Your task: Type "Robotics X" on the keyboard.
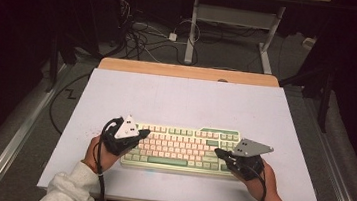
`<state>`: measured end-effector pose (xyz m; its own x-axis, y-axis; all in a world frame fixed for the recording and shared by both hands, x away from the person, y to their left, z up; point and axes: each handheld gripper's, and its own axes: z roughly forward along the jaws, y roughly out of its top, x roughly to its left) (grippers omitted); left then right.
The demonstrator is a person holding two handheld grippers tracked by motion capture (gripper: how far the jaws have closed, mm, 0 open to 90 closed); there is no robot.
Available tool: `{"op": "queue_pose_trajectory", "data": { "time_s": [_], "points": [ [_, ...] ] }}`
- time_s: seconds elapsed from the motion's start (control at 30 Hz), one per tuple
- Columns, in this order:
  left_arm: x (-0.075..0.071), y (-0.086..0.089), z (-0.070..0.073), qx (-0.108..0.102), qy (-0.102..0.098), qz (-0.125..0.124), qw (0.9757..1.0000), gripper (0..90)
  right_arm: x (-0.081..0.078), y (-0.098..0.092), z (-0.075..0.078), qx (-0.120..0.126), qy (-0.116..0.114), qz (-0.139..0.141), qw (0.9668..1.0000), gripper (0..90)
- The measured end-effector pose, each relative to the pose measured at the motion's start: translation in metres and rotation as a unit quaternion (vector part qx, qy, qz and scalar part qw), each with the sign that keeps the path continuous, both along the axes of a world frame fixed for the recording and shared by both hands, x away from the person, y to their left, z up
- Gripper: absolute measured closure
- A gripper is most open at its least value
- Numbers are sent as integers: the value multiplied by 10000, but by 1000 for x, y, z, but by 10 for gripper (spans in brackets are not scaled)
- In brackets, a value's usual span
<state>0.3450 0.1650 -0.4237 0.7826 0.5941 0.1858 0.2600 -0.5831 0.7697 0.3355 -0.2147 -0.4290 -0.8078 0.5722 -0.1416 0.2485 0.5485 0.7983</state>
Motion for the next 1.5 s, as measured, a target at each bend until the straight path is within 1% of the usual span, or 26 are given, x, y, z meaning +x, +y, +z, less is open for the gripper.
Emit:
{"op": "queue_pose_trajectory", "data": {
  "time_s": [0.03, 0.23, 0.37, 0.4, 0.47, 0.63, 0.7, 0.87, 0.93, 0.97, 1.07, 1.2, 1.27, 1.33, 1.37, 1.43, 1.47, 1.5],
  "points": [
    [-2, 2, 0, -18, -12, -2, 10000, 876, 0, 0, 1, 39, 13, -22, 10000, 900],
    [-13, 15, -5, -89, -63, 65, 9999, 876, 4, 7, 5, 37, -55, 24, 10000, 900],
    [-20, 24, -10, -138, -38, 127, 9998, 876, 9, 11, 7, 74, -96, -6, 9999, 900],
    [-21, 25, -11, -134, -37, 150, 9998, 876, 11, 13, 7, 81, -74, -19, 9999, 900],
    [-24, 28, -14, -121, -30, 177, 9998, 876, 14, 17, 6, 22, -71, 43, 10000, 900],
    [-30, 38, -16, -252, 17, 281, 9993, 876, 20, 34, 3, -34, -14, 134, 9999, 900],
    [-32, 41, -18, -231, 32, 320, 9992, 876, 22, 42, 1, -98, -13, 215, 9997, 900],
    [-33, 48, -21, -247, 80, 413, 9988, 876, 28, 57, -4, -226, 63, 305, 9993, 900],
    [-33, 49, -22, -234, 87, 421, 9988, 876, 30, 63, -6, -259, 83, 282, 9992, 900],
    [-33, 49, -22, -203, 86, 425, 9989, 876, 31, 64, -7, -303, 57, 311, 9990, 900],
    [-32, 51, -23, -209, 107, 448, 9987, 876, 35, 69, -8, -340, 135, 260, 9990, 900],
    [-32, 51, -23, -222, 107, 441, 9987, 876, 38, 77, -11, -430, 172, 335, 9984, 900],
    [-32, 52, -22, -233, 112, 432, 9987, 876, 39, 81, -13, -518, 196, 353, 9978, 900],
    [-32, 51, -22, -196, 118, 411, 9989, 876, 41, 84, -16, -592, 246, 266, 9976, 900],
    [-32, 51, -22, -190, 123, 403, 9989, 876, 43, 85, -16, -566, 267, 240, 9978, 900],
    [-33, 50, -22, -183, 127, 384, 9990, 876, 44, 86, -16, -577, 294, 228, 9976, 900],
    [-33, 50, -22, -172, 127, 376, 9991, 876, 45, 87, -16, -611, 258, 260, 9975, 900],
    [-33, 50, -22, -175, 132, 364, 9991, 876, 45, 88, -15, -623, 268, 238, 9974, 900]
  ]
}}
